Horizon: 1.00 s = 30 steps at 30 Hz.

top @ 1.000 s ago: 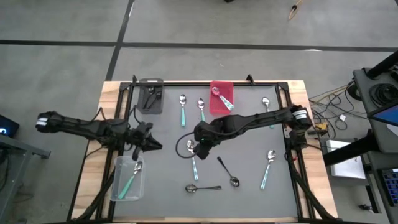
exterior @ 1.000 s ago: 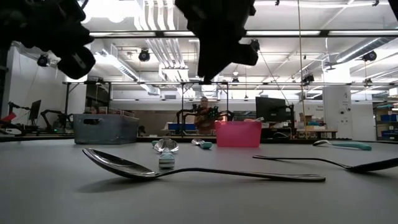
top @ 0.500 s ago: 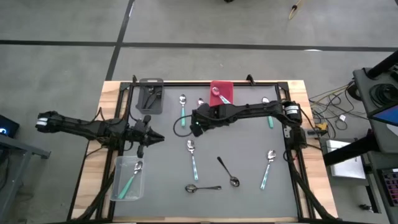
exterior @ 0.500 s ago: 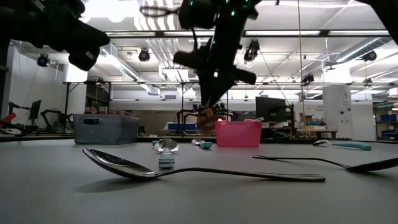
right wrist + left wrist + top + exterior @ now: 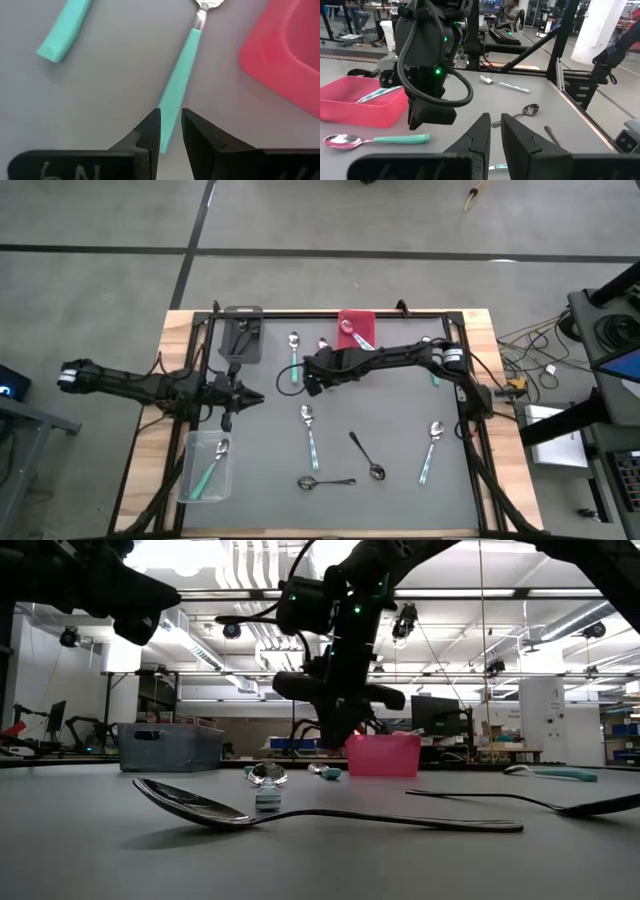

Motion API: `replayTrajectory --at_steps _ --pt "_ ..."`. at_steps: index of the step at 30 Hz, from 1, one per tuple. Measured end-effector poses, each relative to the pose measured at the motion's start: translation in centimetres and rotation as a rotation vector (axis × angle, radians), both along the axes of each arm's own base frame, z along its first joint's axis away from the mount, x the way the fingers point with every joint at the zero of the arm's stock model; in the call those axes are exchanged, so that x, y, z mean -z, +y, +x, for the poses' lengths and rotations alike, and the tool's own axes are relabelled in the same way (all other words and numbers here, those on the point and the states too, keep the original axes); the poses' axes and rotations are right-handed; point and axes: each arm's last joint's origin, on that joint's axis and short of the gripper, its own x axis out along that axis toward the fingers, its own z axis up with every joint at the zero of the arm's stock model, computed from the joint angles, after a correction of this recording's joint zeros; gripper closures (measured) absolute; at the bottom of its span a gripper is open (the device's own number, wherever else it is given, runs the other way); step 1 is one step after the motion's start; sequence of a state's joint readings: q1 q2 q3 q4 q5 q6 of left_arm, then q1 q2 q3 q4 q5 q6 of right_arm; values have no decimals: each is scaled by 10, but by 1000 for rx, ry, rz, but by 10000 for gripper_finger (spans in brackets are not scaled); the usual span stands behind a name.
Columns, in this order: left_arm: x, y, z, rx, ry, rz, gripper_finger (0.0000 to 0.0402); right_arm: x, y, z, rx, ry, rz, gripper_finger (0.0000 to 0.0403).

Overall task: Sort silverware by color (type)
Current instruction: Put the green spoon into the transparent bin

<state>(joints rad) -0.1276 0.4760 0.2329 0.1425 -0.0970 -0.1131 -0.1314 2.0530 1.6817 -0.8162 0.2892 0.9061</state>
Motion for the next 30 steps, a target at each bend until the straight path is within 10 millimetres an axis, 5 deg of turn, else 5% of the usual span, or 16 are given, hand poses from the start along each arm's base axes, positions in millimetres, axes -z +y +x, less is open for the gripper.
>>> replayTrajectory --at_steps 10,22,30 --pt "-1 0 0 -1 -12 2 374 15 -1 8 -29 -9 -14 333" --pt "1 0 2 -1 6 2 374 16 -3 8 4 -3 -59 250" --pt "2 0 2 -2 12 2 374 16 -3 8 10 -1 -80 239"
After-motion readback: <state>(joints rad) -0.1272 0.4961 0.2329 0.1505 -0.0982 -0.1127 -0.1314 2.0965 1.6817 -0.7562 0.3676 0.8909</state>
